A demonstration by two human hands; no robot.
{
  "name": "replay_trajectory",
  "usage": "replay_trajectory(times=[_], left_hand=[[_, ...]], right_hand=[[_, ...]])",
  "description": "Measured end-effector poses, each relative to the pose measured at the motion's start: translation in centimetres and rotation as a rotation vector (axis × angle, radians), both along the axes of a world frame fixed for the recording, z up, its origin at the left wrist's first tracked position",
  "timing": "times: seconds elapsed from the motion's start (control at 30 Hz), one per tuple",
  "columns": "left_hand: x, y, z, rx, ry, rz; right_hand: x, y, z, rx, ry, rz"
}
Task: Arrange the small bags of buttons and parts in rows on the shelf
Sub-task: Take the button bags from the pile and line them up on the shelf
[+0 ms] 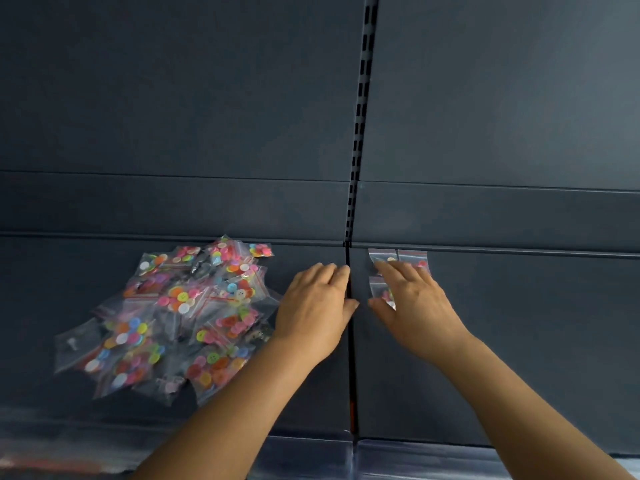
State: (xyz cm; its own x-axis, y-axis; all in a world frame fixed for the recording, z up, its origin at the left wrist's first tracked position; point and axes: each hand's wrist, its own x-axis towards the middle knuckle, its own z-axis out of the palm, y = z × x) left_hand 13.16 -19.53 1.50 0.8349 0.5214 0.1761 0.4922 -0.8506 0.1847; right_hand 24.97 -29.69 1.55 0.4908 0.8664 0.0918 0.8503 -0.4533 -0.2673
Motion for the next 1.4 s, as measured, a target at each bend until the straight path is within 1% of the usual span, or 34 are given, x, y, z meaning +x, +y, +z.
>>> replay_trajectory(times=[0.27, 0.4, 0.53, 0.7, 0.97, 1.17, 1.3, 1.4], left_hand=[[-7.6, 4.3, 0.7, 0.02, 0.022, 0.169], [-10.2, 6.2, 0.3, 0.004, 0.033, 0.216], [-11.1, 7.8, -0.6, -0.024, 0.036, 0.197], [-11.1, 9.3, -1.6, -0.07, 0.06, 0.115], [-11.8, 11.0, -2.4, -0.026, -0.07, 0.076], [-12.0, 11.2, -2.4, -0.069, -0.217, 0.092], [-11.9, 11.3, -2.4, -0.104, -0.322, 0.131], [-11.8, 11.3, -2.2, -0.159, -0.357, 0.162]], right_hand=[[-5.7, 5.2, 0.6, -0.012, 0.024, 0.17], [-7.8, 7.5, 0.1, -0.024, 0.049, 0.219], [-9.1, 9.2, -0.5, -0.061, 0.081, 0.222], [-10.1, 10.7, -1.4, -0.099, 0.125, 0.194], [-11.3, 11.9, -2.1, -0.114, 0.173, 0.133], [-11.5, 12.7, -2.5, -0.022, 0.27, 0.039], [-10.9, 12.5, -2.1, 0.022, 0.337, -0.067], [-10.4, 12.1, -1.9, 0.066, 0.375, -0.113]])
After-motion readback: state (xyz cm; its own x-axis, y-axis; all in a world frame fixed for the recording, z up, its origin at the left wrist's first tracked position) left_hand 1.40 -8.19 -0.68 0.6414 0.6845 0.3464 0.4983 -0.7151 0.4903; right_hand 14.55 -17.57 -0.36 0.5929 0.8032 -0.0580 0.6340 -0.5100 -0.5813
